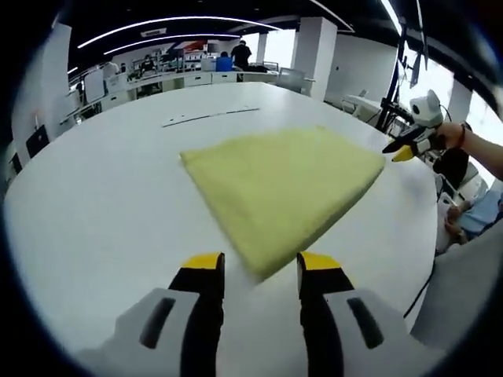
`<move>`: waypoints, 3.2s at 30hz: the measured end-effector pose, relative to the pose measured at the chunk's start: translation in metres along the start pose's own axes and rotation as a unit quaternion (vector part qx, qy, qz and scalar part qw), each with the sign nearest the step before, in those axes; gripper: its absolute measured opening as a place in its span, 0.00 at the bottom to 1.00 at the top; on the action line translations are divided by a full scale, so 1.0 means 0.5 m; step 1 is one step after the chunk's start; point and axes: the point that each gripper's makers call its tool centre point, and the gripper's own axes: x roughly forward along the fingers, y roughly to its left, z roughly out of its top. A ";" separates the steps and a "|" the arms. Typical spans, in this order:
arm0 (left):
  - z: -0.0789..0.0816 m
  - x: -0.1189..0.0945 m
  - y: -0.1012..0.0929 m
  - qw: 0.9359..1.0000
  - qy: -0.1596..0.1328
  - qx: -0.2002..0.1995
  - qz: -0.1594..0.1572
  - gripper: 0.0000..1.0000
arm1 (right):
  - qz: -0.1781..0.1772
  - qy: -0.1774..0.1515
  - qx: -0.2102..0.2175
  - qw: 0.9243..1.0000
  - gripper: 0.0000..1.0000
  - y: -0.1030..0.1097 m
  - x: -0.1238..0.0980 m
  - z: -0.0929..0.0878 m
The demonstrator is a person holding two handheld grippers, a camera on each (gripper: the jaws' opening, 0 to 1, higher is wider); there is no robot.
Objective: Fold the garment on the visible template until the final outline fits inside the template.
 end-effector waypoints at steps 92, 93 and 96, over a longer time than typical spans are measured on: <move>0.082 -0.159 -0.049 0.996 -0.063 -0.051 0.028 0.86 | -0.015 -0.084 -0.006 0.996 0.93 0.125 -0.108 0.108; 0.086 -0.165 -0.051 0.996 -0.067 -0.052 0.030 0.87 | -0.015 -0.085 -0.007 0.996 0.94 0.128 -0.112 0.109; 0.089 -0.175 -0.054 0.996 -0.067 -0.054 0.032 0.91 | -0.018 -0.087 -0.011 0.996 0.96 0.135 -0.124 0.112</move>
